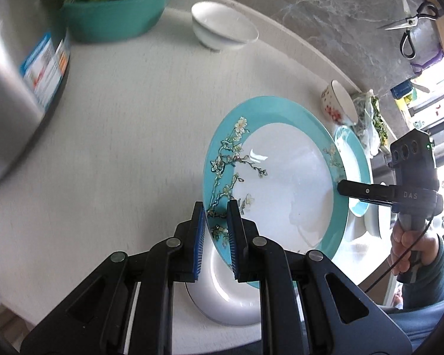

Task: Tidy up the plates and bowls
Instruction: 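Lift the teal floral plate with both grippers and lower it onto the grey-rimmed plate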

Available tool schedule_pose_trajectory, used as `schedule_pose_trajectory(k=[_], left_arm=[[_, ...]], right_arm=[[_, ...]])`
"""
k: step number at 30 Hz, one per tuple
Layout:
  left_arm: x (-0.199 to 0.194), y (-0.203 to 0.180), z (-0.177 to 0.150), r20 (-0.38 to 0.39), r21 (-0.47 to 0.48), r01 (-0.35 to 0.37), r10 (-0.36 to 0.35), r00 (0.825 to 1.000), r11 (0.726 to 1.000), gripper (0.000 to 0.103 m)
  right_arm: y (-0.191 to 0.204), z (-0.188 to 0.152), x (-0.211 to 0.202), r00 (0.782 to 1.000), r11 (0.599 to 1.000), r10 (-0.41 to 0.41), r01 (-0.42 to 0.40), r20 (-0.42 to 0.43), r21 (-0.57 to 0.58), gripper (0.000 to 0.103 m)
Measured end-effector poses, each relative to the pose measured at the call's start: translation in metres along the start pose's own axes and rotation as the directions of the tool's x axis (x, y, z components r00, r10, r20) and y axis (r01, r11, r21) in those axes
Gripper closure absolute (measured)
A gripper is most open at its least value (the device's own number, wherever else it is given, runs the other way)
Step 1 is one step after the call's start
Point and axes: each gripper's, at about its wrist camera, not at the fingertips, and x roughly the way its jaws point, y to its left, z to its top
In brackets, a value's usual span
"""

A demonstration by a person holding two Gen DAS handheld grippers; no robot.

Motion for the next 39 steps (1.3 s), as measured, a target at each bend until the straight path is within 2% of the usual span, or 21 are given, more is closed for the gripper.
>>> schedule_pose_trajectory(k=[7,15,22,30,35,39], left_arm=[[0.003,-0.002,-0.057,-0.026,-0.04,-0.029,0.028,0.999,0.999,0.09],[0.013,0.0,-0.087,-0.033,-0.037,-0.075,0.074,0.997,0.996,0.09],[0.026,0.009,-0.096,-0.054,-0.049,-0.089,0.086,0.995,0.995,0.089],[0.041,-0.004,-0.093,-0.059,-0.02,-0.111,0.11,0.992,0.994,0.089],[0.048,-0.014,-0.091,-0.056,0.0,-0.135,0.135,0.989,0.991,0.088],[0.052,-0.023,-0.091,-0.052,0.043,-0.177,0.179,0.982,0.983,0.089]], right_arm=[[-0.011,-0.024,0.012,0.998,1.0,-0.008,0.008,-0.062,0.002,0.09],[-0.019,-0.031,0.023,0.993,0.999,-0.042,0.038,-0.11,-0.031,0.09],[-0.023,-0.041,0.028,0.991,0.998,-0.055,0.05,-0.125,-0.042,0.09],[-0.026,-0.045,0.031,0.988,0.993,-0.102,0.094,-0.115,-0.07,0.089],[-0.018,-0.047,0.032,0.983,0.981,-0.158,0.146,-0.094,-0.128,0.088],[-0.001,-0.052,0.034,0.961,0.938,-0.271,0.249,-0.059,-0.24,0.086]])
